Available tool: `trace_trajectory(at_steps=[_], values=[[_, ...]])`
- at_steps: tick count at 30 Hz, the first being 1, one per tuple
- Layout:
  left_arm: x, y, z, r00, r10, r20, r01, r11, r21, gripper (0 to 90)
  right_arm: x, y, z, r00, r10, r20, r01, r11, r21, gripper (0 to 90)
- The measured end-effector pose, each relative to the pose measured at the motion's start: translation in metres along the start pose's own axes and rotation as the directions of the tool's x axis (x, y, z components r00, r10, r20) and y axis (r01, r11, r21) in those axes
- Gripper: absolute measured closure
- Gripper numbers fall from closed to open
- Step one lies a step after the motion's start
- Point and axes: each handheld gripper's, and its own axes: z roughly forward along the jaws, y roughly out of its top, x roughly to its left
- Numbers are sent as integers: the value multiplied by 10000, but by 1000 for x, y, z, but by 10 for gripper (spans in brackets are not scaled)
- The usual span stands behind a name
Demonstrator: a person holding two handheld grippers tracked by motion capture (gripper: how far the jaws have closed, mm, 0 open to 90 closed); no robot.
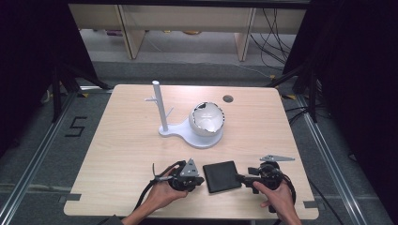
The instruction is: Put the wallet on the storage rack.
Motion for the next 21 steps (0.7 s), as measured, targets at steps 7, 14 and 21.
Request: trace_trajectory(at_steps=[7, 14, 21], values=[[2, 4, 6, 9996, 269, 51, -271, 9992, 306, 881, 2, 3, 10, 9999, 86, -73, -84, 9996, 261, 256], [5, 6, 14, 9983, 546, 207, -561, 9948, 849, 881, 3, 5, 18, 9995, 200, -260, -190, 9991, 386, 272], [5, 8, 16, 9981, 599, 160, -611, 9941, 897, 880, 4, 6, 27, 9987, 461, -231, -448, 9976, 525, 276]])
